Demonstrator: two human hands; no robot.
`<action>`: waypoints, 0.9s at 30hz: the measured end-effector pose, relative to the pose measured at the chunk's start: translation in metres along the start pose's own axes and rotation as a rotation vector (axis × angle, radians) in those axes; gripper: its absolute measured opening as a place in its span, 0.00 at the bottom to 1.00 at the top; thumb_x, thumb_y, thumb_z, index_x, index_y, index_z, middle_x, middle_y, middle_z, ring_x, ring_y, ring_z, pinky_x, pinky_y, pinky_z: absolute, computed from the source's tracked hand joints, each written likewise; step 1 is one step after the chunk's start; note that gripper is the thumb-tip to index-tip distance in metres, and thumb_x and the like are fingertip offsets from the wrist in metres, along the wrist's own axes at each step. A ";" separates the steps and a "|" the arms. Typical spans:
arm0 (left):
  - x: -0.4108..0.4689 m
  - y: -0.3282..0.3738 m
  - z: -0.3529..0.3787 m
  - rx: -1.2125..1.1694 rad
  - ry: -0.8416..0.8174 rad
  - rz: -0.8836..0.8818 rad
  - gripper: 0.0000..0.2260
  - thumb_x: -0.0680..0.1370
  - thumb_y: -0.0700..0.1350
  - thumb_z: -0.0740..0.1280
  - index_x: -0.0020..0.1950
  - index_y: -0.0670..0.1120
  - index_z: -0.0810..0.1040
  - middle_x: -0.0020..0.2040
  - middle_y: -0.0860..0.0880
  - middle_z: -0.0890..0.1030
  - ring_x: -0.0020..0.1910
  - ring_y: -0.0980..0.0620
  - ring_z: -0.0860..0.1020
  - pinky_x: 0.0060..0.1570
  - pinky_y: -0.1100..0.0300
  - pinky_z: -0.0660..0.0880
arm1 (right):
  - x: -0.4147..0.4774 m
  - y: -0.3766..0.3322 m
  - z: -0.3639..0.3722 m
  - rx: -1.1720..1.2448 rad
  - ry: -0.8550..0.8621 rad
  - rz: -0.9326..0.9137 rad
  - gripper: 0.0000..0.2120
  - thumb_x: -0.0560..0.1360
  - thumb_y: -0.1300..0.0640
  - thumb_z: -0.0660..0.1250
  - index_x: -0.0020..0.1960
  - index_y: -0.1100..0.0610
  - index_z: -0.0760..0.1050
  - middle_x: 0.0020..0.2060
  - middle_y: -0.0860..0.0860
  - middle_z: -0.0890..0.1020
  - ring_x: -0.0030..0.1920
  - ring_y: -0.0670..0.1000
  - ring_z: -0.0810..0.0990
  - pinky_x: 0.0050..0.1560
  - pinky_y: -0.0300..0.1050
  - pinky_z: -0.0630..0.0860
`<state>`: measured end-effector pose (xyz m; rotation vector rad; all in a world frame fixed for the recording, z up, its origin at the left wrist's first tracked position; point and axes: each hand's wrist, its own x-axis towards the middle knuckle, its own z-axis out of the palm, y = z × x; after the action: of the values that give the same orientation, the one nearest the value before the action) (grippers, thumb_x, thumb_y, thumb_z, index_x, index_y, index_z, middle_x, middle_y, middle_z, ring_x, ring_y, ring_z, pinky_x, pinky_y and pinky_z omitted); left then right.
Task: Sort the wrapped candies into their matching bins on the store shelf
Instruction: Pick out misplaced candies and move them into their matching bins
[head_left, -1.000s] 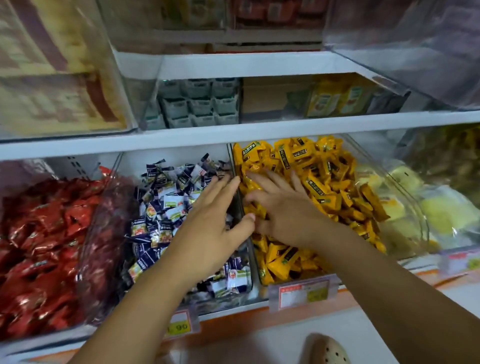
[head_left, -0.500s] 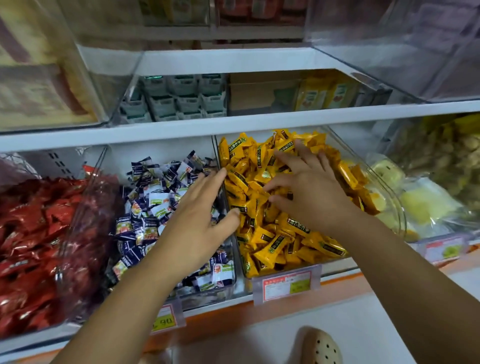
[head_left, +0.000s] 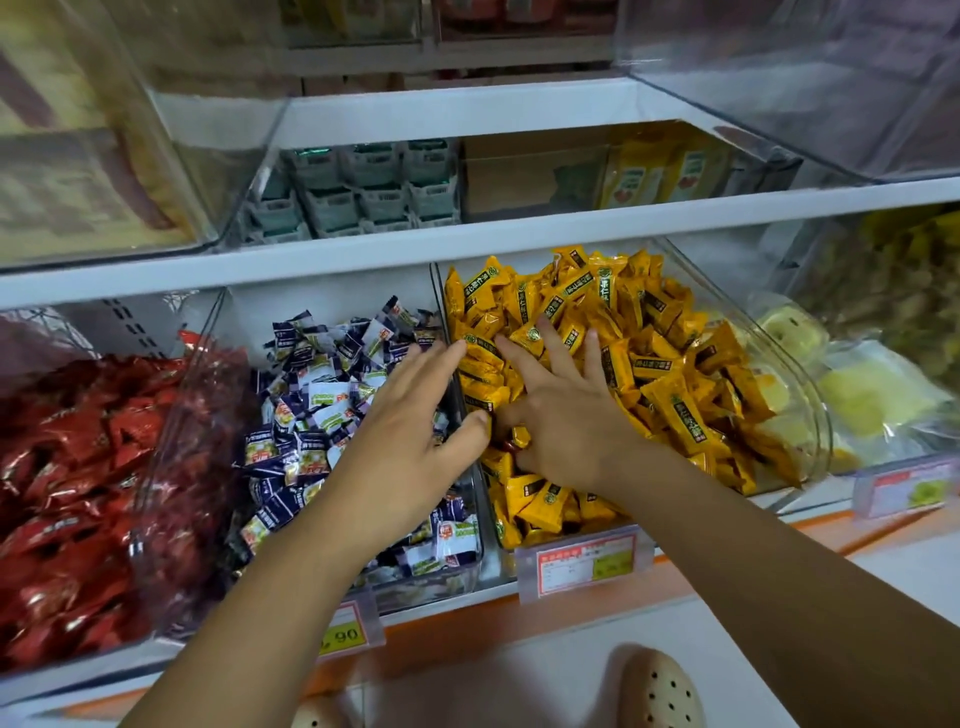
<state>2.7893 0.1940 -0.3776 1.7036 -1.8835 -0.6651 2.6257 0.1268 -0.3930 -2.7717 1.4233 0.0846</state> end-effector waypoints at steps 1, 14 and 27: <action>0.000 0.000 0.000 -0.002 0.001 0.000 0.28 0.79 0.58 0.58 0.77 0.63 0.50 0.77 0.64 0.48 0.69 0.72 0.41 0.67 0.65 0.42 | -0.001 0.002 0.001 0.046 0.033 0.000 0.08 0.72 0.45 0.69 0.51 0.41 0.80 0.78 0.46 0.44 0.75 0.58 0.30 0.69 0.70 0.30; -0.010 0.003 -0.005 -0.038 0.102 -0.005 0.32 0.73 0.66 0.59 0.76 0.63 0.56 0.75 0.63 0.56 0.73 0.64 0.52 0.68 0.64 0.50 | -0.013 0.007 -0.046 1.109 0.427 0.197 0.02 0.71 0.52 0.74 0.44 0.48 0.84 0.43 0.42 0.84 0.48 0.38 0.79 0.47 0.26 0.71; -0.004 -0.003 -0.010 -0.228 0.181 0.066 0.10 0.81 0.52 0.59 0.59 0.61 0.74 0.51 0.62 0.72 0.55 0.62 0.70 0.51 0.66 0.68 | -0.029 0.007 -0.056 0.742 -0.372 0.083 0.13 0.73 0.48 0.71 0.57 0.43 0.77 0.54 0.42 0.79 0.54 0.41 0.77 0.56 0.40 0.75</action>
<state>2.7981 0.1974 -0.3726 1.4985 -1.6634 -0.6500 2.6051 0.1433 -0.3353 -1.9748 1.1584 0.0535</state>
